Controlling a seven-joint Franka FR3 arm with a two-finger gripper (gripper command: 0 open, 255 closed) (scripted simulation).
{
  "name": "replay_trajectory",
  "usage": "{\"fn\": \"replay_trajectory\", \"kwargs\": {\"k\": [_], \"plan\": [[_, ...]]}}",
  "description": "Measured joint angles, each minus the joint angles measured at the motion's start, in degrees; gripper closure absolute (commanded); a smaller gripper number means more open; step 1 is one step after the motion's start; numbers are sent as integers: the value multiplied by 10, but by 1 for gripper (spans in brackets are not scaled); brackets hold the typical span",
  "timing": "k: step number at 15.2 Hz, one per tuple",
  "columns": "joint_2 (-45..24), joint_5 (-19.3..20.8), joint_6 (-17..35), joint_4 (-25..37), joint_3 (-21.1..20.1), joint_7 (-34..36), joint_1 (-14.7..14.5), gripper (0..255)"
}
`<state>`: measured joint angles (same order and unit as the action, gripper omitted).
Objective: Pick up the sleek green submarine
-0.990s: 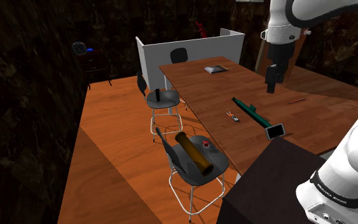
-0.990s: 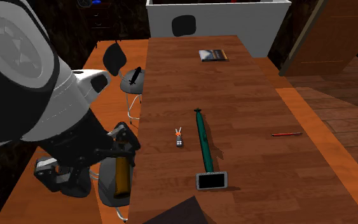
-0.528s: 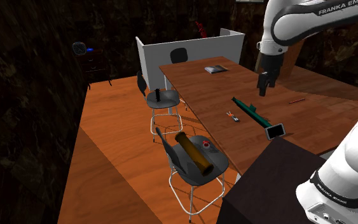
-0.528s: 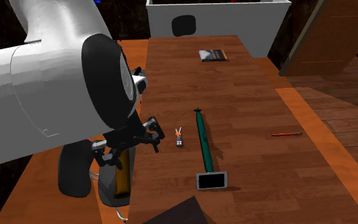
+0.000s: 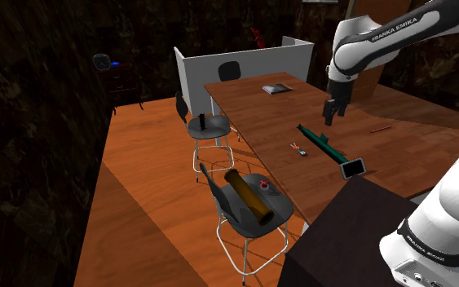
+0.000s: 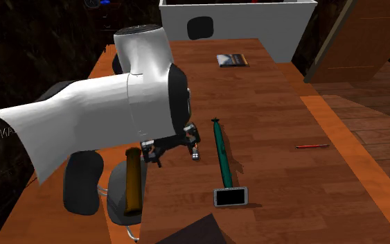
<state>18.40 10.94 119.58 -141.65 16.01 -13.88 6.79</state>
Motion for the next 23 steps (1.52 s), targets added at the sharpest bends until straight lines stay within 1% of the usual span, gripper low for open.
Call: {"fn": "replay_trajectory", "kwargs": {"k": [4,6,9,12,14,16,18,21,23], "plan": [[-88,-18,74,26,35,-35,10,0],[-125,-33,99,43,48,-53,15,0],[-195,-68,139,78,62,-86,23,0],[-262,-111,171,115,66,-118,35,0],[-307,-142,186,145,67,-147,52,0],[-348,-170,191,183,64,-170,69,0],[-385,-196,206,206,58,-191,88,0],[-458,-234,210,276,42,-216,120,0],[-498,-252,208,320,34,-228,142,0]]}}
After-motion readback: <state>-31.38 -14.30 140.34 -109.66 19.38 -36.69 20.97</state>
